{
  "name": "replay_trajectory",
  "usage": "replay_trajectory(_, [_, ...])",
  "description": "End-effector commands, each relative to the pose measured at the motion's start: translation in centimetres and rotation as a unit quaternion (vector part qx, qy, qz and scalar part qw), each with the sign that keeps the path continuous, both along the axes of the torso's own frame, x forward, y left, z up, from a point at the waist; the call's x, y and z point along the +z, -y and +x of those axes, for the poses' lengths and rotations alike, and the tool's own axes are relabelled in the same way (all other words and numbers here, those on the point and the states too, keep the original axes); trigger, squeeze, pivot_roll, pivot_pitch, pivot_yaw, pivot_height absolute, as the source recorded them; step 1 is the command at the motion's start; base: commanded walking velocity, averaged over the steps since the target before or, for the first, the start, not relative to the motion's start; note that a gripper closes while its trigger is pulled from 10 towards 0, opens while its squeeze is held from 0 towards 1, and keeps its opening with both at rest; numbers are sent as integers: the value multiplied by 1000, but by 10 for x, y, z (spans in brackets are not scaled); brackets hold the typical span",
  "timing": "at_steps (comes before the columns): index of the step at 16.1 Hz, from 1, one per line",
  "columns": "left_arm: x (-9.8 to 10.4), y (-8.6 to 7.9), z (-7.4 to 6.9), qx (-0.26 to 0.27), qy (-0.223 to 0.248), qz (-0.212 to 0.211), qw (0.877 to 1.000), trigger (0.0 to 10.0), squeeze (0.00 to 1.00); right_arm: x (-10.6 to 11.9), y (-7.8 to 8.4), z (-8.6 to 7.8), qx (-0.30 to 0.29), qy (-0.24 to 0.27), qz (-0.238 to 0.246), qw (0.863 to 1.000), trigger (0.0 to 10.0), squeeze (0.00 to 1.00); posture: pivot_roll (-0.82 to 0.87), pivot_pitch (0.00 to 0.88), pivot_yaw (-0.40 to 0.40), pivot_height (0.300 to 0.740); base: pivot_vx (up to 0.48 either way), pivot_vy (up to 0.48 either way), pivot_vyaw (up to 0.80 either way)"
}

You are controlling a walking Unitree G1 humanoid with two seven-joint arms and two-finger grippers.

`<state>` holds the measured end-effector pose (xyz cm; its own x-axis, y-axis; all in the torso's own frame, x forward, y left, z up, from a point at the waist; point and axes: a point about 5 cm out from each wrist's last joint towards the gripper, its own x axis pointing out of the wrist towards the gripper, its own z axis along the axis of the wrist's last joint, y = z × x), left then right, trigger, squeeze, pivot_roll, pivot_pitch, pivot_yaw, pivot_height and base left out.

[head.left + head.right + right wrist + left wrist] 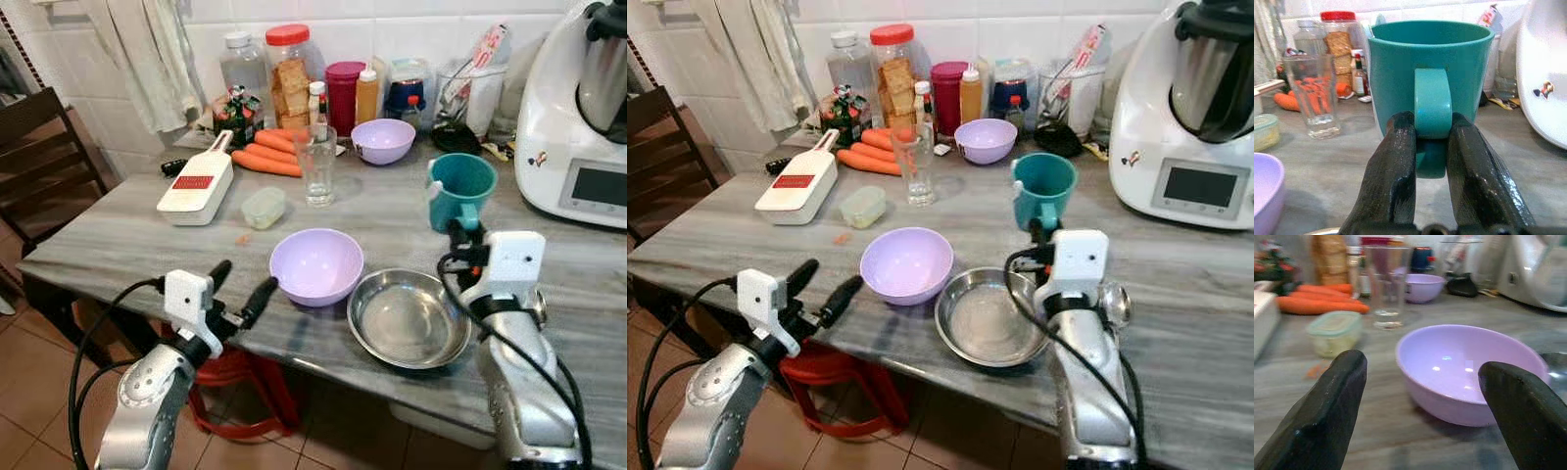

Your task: Setting the table

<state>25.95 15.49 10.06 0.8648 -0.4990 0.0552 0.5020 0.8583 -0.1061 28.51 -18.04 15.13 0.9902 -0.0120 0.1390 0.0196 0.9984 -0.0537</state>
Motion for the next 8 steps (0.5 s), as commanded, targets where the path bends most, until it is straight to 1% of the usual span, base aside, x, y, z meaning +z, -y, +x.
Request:
replay_trajectory(1, [3,-2,-2,-11,1,5,1000,10000,0,0,2,3,0,-9,5,1000,10000,0,-99,9,114,740,0,0,0])
replay_trajectory(2, [1,-1,-3,-20,-3,2,1000,10000,0,-7,6,4,-2,-33,19,999,10000,0,-101,11,115,740,0,0,0])
replay_trajectory(3, [1,-1,-3,-27,-5,1,1000,10000,0,-9,8,3,-2,-40,19,999,10000,0,-101,11,115,740,0,0,0])
replay_trajectory(5, [2,1,-5,-50,-7,-5,999,10000,0,-19,10,3,3,-67,24,997,10000,0,-102,12,111,740,0,0,0])
replay_trajectory(8, [3,3,-10,-82,-8,-15,996,10000,0,-30,10,-2,9,-94,18,995,10000,0,-100,11,107,740,0,0,0])
